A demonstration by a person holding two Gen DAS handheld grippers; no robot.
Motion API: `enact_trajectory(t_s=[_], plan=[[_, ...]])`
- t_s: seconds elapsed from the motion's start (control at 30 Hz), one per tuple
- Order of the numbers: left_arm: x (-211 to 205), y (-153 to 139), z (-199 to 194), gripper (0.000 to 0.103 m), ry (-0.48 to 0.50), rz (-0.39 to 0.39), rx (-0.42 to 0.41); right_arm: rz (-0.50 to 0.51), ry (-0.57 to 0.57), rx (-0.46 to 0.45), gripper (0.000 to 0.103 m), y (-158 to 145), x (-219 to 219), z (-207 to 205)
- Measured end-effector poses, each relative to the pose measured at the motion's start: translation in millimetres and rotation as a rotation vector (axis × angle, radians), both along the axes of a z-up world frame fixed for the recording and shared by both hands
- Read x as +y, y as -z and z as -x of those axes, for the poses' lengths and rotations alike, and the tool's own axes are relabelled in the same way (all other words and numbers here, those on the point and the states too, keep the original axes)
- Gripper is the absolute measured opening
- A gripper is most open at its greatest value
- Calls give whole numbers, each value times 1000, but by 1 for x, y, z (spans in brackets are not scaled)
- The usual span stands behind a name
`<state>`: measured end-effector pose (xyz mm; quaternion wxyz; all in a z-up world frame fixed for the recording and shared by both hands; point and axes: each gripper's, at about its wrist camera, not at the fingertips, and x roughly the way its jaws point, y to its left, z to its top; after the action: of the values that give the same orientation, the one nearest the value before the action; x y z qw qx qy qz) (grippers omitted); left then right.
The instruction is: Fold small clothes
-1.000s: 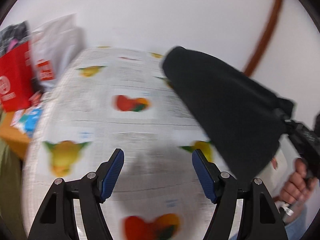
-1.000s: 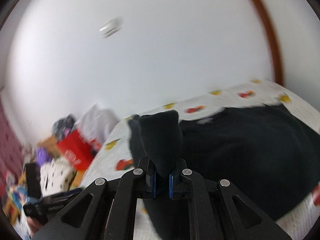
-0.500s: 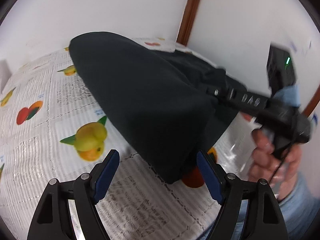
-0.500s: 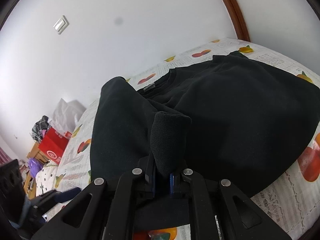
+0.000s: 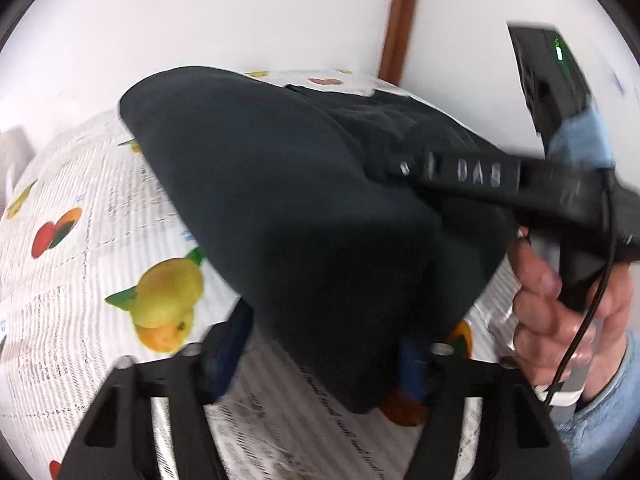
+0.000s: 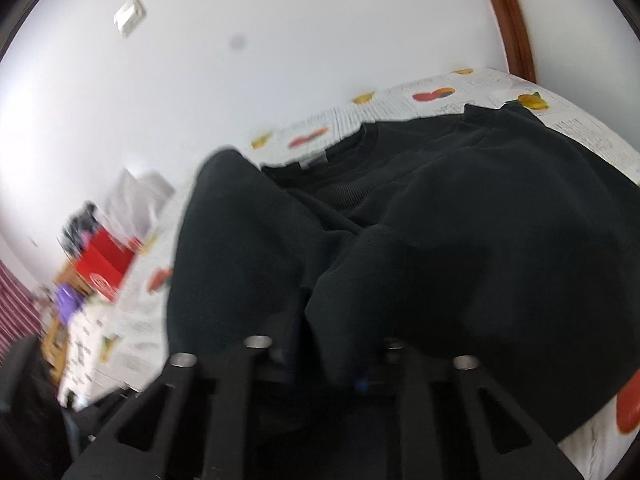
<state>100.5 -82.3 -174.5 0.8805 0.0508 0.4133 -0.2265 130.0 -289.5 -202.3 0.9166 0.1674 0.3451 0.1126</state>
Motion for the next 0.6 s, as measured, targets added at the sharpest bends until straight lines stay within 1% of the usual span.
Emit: enact_trajectory(t_s=[0.03, 0.07, 0.1, 0.17, 0.27, 0.37, 0.43, 0.5, 0.57, 0.6], plan=[[6, 0, -2, 36, -9, 16, 5, 5, -5, 4, 14, 2, 2, -3], [9, 0, -3, 30, -5, 20, 11, 8, -12, 8, 13, 4, 4, -6], [14, -1, -4, 29, 3, 26, 12, 7, -21, 12, 13, 4, 6, -9], [24, -2, -5, 26, -10, 30, 2, 18, -37, 16, 13, 3, 12, -14], [37, -3, -9, 25, -42, 44, -2, 44, -63, 19, 12, 2, 29, -21], [66, -3, -11, 25, -86, 70, 4, 65, -93, 22, 12, -1, 50, -30], [78, -3, -11, 25, -100, 72, 8, 74, -116, 24, 12, -2, 67, -37], [94, -3, -12, 27, -120, 78, 15, 84, -134, 16, 12, -2, 82, -41], [105, -3, -12, 32, -126, 96, 37, 90, -144, 3, 12, 0, 93, -42], [107, -4, -11, 32, -125, 105, 42, 102, -146, 0, 12, 2, 97, -43]])
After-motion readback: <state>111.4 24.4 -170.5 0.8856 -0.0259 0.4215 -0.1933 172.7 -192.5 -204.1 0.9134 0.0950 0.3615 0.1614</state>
